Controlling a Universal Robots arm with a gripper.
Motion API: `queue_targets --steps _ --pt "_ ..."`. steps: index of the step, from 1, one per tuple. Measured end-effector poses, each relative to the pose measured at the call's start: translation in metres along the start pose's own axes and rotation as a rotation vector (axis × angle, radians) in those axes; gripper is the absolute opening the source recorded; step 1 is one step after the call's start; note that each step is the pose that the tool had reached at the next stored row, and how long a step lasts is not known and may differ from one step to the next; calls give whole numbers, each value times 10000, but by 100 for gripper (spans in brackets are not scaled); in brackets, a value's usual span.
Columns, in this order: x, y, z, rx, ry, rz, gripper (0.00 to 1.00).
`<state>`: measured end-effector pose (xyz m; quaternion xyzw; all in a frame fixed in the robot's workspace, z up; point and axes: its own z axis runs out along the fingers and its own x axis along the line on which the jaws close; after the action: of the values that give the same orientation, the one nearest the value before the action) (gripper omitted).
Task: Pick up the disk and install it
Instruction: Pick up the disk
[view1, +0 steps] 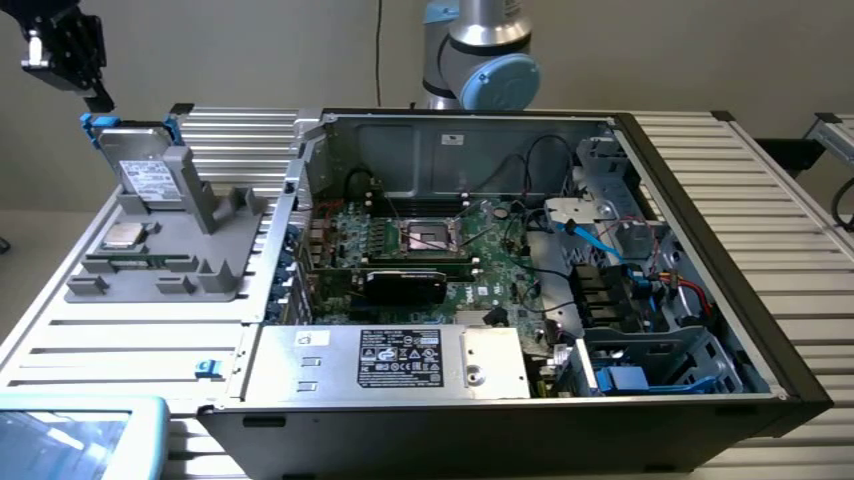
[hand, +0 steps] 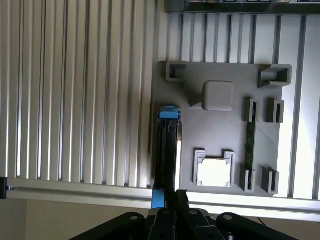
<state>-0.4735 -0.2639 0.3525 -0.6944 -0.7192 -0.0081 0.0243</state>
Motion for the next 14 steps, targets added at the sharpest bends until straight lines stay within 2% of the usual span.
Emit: queue_targets --steps 2,4,8,10,11,12,14 --pt "0 0 0 1 0 1 12" --pt "0 0 0 0 0 0 25" --pt "0 0 0 1 0 0 27" --pt "0 0 0 0 0 0 39" --pt "0 0 0 0 0 0 39" --pt "0 0 0 0 0 0 45" --pt "0 0 0 0 0 0 45"
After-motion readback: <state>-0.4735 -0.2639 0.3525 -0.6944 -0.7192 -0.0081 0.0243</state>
